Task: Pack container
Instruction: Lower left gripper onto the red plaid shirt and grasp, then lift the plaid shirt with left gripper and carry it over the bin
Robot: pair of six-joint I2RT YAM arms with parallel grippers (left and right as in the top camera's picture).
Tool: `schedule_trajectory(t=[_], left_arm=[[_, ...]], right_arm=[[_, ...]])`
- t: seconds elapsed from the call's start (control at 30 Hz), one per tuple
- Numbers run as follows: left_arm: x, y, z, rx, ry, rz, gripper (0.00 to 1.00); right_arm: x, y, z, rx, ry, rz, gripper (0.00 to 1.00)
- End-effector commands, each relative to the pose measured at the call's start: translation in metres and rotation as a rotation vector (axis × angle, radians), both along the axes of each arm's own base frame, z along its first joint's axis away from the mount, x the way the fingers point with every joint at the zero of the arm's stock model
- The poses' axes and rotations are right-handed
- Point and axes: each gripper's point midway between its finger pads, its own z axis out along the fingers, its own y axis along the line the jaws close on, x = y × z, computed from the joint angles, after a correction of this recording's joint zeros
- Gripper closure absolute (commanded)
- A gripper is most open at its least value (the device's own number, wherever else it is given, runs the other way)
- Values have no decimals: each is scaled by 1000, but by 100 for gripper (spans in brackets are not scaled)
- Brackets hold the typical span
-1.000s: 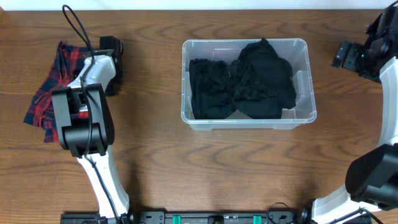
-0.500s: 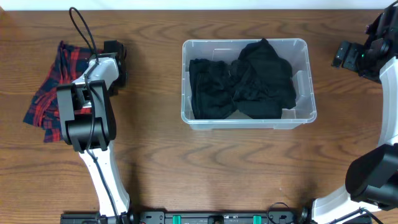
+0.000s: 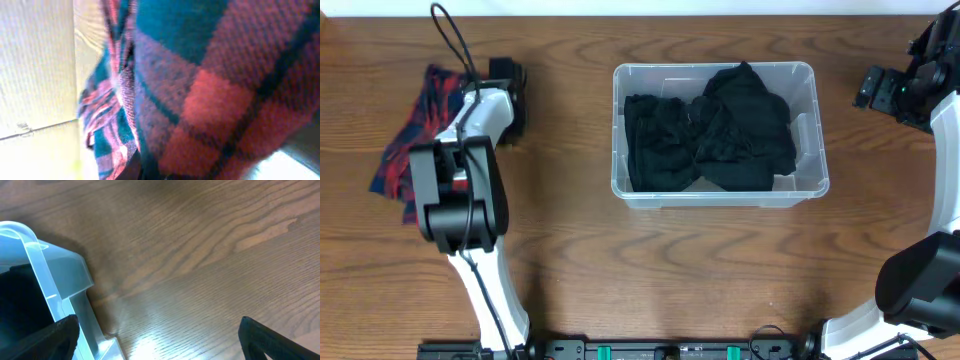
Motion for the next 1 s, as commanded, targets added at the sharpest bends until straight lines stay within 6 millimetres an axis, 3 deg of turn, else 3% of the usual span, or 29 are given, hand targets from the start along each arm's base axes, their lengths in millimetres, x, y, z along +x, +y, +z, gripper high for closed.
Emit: schedule_trajectory(t=[0.0, 0.27, 0.33, 0.5, 0.67, 0.83, 0.97], left_arm=[[16, -25, 63, -75, -182, -52, 94], [12, -73, 182, -168, -443, -220, 94], [7, -95, 210, -214, -500, -307, 94], [-6, -153, 259, -284, -598, -501, 94], [-15, -224, 277, -321, -619, -690, 94], [-19, -297, 276, -376, -629, -845, 94], [-18, -342, 266, -402, -624, -930, 94]], right_arm=[[0, -2, -2, 4, 3, -17, 1], [0, -2, -2, 4, 3, -17, 1], [0, -2, -2, 4, 3, -17, 1], [0, -2, -2, 4, 3, -17, 1], [0, -2, -2, 4, 3, -17, 1], [0, -2, -2, 4, 3, -17, 1], [0, -2, -2, 4, 3, -17, 1]])
